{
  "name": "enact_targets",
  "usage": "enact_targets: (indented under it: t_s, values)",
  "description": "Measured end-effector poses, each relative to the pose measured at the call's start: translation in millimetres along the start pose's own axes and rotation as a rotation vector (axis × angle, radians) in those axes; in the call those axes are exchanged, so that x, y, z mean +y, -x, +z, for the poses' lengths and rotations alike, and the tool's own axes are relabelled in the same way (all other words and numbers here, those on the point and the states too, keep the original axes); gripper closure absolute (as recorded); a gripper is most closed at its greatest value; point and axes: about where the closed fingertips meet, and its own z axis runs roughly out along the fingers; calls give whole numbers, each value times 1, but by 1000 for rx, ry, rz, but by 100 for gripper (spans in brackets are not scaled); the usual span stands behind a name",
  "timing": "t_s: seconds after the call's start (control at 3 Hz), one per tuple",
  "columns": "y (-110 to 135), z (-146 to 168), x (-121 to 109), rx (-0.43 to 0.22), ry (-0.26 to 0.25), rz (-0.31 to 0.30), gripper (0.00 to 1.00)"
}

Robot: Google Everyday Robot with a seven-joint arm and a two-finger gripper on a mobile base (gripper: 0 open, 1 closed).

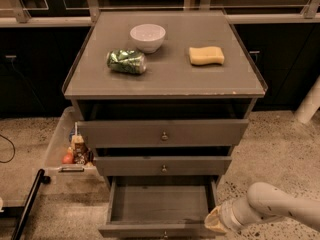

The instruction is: Close bottom drawer

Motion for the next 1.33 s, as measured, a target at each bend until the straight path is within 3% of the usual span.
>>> enact_targets:
  t_s: [0.33, 0.67, 1.33]
  values:
    - [-9, 24, -21, -66, -112, -43, 100]
    - [-33, 76, -45, -115, -191, -76, 100]
    - [-42, 100, -43, -126, -173, -85, 100]
